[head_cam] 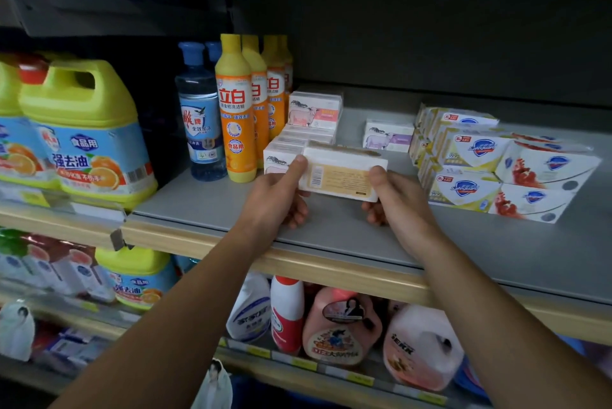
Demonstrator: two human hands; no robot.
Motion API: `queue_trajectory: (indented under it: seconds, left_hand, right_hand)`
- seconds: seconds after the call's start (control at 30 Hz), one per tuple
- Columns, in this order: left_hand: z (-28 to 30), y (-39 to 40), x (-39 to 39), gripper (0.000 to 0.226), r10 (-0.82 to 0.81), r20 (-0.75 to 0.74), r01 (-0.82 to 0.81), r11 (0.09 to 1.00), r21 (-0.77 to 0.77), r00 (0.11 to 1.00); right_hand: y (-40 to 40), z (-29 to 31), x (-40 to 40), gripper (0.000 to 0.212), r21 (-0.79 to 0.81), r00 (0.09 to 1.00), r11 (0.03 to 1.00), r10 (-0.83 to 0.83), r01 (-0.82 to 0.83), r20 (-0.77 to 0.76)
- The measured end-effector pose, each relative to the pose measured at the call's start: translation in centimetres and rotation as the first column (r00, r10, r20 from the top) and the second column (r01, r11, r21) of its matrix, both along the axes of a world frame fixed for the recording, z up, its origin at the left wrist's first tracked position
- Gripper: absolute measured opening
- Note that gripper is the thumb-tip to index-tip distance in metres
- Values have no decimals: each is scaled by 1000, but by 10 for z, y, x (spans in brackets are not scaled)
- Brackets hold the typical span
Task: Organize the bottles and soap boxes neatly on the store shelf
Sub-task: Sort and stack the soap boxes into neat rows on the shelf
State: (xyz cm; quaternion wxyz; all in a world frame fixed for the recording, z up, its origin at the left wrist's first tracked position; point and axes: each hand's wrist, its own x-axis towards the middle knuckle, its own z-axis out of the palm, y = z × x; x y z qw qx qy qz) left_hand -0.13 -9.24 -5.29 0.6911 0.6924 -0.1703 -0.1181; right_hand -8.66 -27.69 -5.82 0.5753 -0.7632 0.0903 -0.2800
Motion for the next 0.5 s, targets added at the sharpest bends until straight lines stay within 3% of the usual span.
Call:
queue_trajectory:
  seconds: [0.13, 0.33, 0.43, 0.5]
  left_hand:
    - [3, 1, 1, 68, -36, -86, 29, 996, -80, 996]
    - [5, 0, 0, 35, -85, -132, 61, 982, -181, 988]
    - [4, 2, 0, 20, -160, -118, 131, 966, -221, 980]
    - [2, 5, 0, 36, -211, -84, 183, 949, -258, 974]
  right_hand:
    - [1, 1, 0, 30, 39, 991, 992, 118, -121, 64]
    - [-5, -5, 2, 52, 50, 964, 963, 266, -267, 16]
    - [-6, -7, 4, 42, 28, 982, 981, 190, -190, -7]
    - [-5, -7, 5, 37, -69, 998, 996, 64, -65, -10]
